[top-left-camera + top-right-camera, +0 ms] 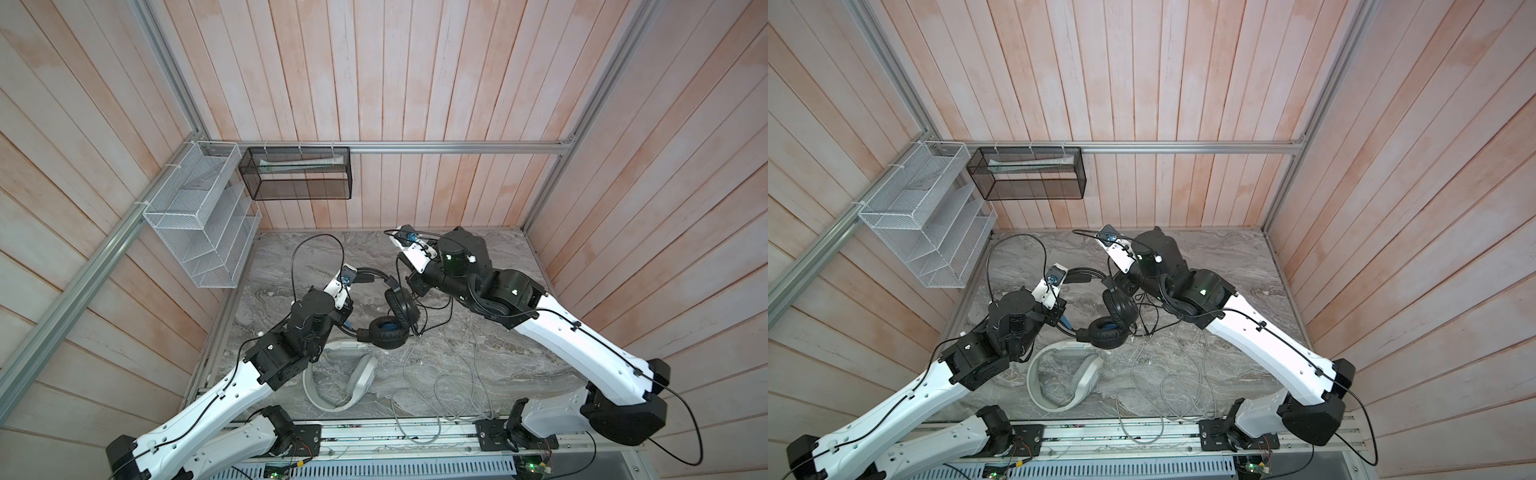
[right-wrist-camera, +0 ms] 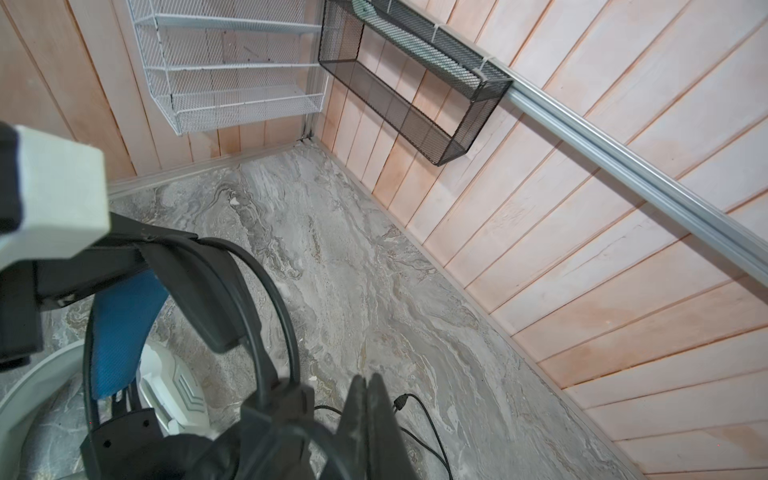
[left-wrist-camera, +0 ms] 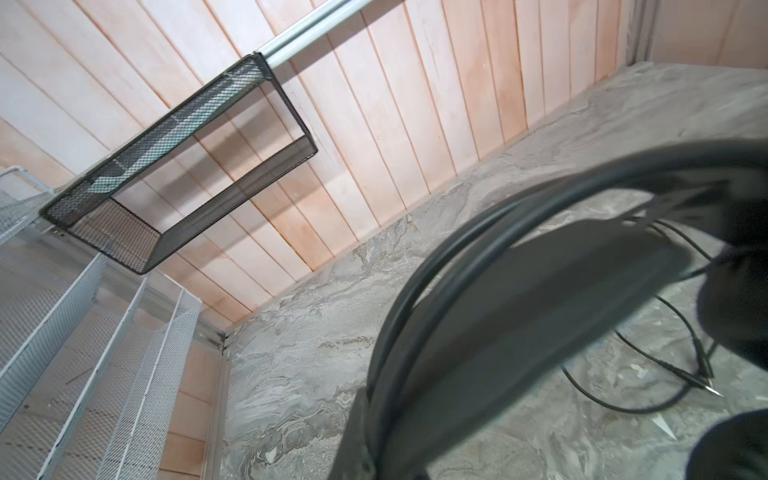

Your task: Wrap the headphones

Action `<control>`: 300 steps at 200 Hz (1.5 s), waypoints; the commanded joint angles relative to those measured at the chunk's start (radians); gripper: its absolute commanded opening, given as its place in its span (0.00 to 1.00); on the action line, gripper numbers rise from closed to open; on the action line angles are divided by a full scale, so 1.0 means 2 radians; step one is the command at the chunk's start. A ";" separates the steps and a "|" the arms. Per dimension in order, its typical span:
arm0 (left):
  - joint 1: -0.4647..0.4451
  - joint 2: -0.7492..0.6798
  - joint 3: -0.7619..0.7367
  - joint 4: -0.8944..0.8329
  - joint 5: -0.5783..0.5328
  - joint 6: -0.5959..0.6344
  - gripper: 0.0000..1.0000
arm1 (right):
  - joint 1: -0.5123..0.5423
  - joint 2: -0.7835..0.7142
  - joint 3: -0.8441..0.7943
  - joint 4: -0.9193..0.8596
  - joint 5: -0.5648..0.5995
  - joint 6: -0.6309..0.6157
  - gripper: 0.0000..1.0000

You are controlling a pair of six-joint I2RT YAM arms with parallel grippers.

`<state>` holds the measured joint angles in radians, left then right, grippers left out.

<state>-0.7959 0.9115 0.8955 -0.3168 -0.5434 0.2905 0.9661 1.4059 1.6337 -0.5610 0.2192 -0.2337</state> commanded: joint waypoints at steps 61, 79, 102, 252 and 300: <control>-0.011 -0.032 -0.015 0.025 0.061 -0.023 0.00 | 0.003 0.076 0.075 -0.005 0.014 -0.016 0.02; -0.012 -0.034 -0.013 0.021 0.061 -0.027 0.00 | 0.002 0.081 0.082 -0.004 0.014 -0.013 0.08; -0.012 -0.041 -0.016 0.020 0.063 -0.032 0.00 | 0.003 0.083 0.086 -0.008 0.021 -0.012 0.16; -0.012 -0.051 0.033 -0.059 0.099 -0.099 0.00 | -0.010 0.146 0.177 -0.108 0.069 0.041 0.53; -0.012 -0.053 0.059 -0.088 0.110 -0.117 0.00 | -0.034 0.136 0.162 -0.098 0.034 0.058 0.58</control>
<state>-0.8139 0.8337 0.9504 -0.5045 -0.3653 0.1253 0.9272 1.6932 1.9560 -0.7570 0.3244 -0.1547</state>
